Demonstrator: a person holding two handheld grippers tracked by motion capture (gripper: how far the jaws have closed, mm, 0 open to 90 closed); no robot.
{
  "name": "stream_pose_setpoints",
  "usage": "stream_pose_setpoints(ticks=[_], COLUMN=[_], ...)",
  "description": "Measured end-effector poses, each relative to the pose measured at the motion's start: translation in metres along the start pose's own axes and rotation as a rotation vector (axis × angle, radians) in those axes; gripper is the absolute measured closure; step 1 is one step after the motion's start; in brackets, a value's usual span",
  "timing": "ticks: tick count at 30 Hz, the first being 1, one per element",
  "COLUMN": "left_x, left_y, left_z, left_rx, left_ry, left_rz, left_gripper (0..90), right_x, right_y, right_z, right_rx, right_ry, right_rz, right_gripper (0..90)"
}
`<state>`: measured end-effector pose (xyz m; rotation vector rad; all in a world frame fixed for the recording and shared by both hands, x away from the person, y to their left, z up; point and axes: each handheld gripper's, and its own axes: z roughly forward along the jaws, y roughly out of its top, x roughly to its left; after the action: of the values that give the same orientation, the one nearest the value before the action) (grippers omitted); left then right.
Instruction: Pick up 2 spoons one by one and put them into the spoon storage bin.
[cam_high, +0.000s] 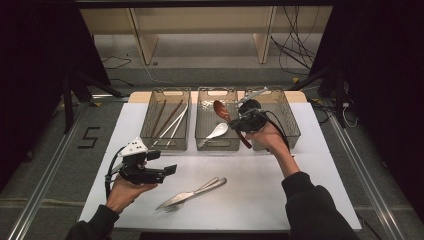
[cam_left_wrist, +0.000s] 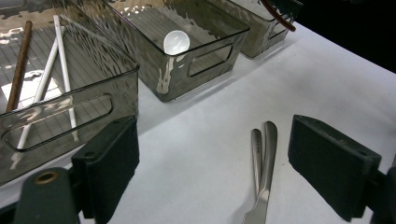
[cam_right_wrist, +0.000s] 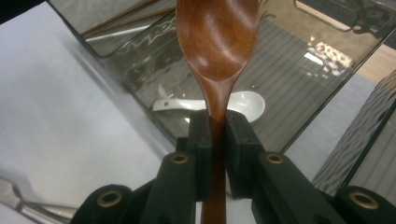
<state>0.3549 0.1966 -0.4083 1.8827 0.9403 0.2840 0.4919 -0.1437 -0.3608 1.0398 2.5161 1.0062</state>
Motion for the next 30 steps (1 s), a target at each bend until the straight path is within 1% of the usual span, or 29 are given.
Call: stream_pose_setpoints(ticks=[9, 12, 20, 26, 30], left_x=[0.0, -0.001, -0.001, -0.001, -0.002], left_y=[0.001, 0.001, 0.0, 0.0, 0.0], left_z=[0.0, -0.001, 0.001, 0.001, 0.001], left_rx=[-0.007, -0.008, -0.001, -0.001, 0.004], left_ry=[0.001, 0.001, 0.003, 0.002, 0.001], left_rz=[0.0, 0.0, 0.005, 0.009, 0.013], left_gripper=[16.0, 16.0, 16.0, 16.0, 16.0], right_x=[-0.004, -0.006, -0.011, -0.012, -0.014], right_y=[0.021, 0.024, 0.033, 0.04, 0.046], right_z=[0.007, 0.01, 0.019, 0.028, 0.033], right_rx=[0.004, 0.003, 0.028, 0.048, 0.057], right_ry=[-0.021, -0.029, -0.058, -0.07, -0.074], right_rz=[0.009, 0.023, 0.049, 0.061, 0.077], right_gripper=[82.5, 82.5, 82.5, 82.5, 82.4])
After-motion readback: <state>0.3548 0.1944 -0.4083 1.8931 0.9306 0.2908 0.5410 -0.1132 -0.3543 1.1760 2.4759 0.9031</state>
